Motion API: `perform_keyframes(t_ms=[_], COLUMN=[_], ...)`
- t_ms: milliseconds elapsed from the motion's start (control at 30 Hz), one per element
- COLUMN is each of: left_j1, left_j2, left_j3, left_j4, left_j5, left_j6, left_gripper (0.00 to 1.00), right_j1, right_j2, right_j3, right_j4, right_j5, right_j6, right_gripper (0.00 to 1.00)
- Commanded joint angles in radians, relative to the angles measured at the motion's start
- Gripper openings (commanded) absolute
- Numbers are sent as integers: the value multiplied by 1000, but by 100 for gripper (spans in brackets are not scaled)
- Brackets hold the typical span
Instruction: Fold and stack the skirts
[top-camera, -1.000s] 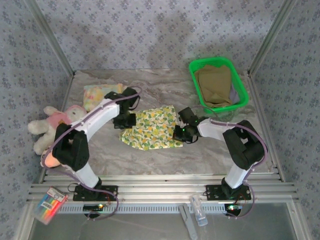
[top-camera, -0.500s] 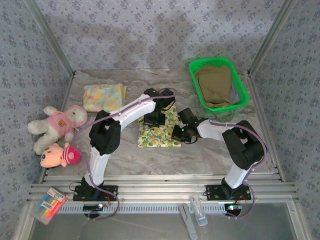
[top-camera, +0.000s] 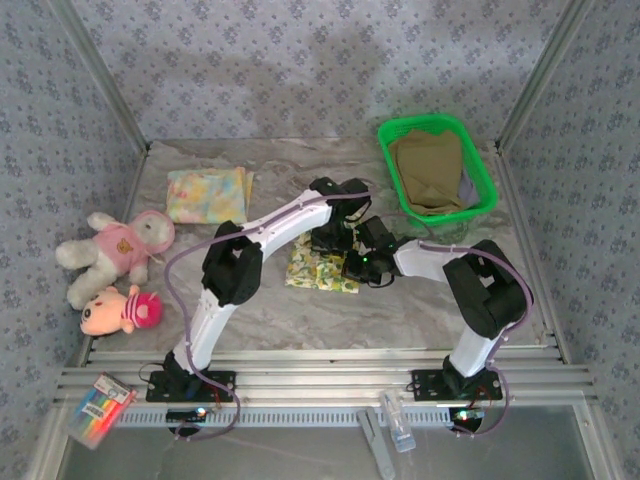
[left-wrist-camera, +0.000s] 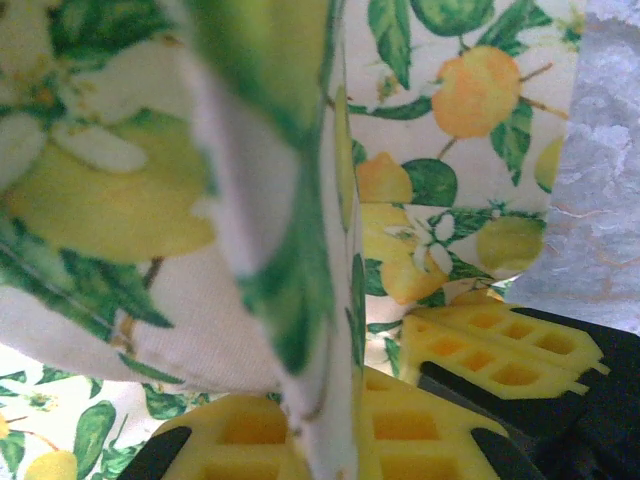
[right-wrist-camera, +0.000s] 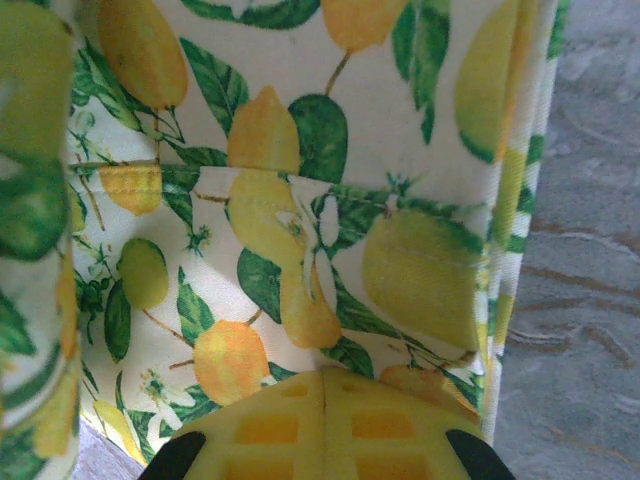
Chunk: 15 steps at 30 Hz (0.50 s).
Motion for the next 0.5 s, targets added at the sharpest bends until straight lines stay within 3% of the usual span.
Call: perform_keyframes(t_ms=[0,233,467], left_j1=[-9,-7,11], left_j2=[32,98,53], left_j3=[37,93,201], left_j4=[20,29,43], left_j5=[45,20,22], left_j6=[-1,-10,-7], left_gripper=[13,24,39], right_j1=[13,17,12], right_j2=[88,61,-142], right_j3=[-74,-97,-92], right_j4=[-144,-82,-38], right_j5=[86,70,109], right_j6=[15,21,-50], right_gripper=[0,0,4])
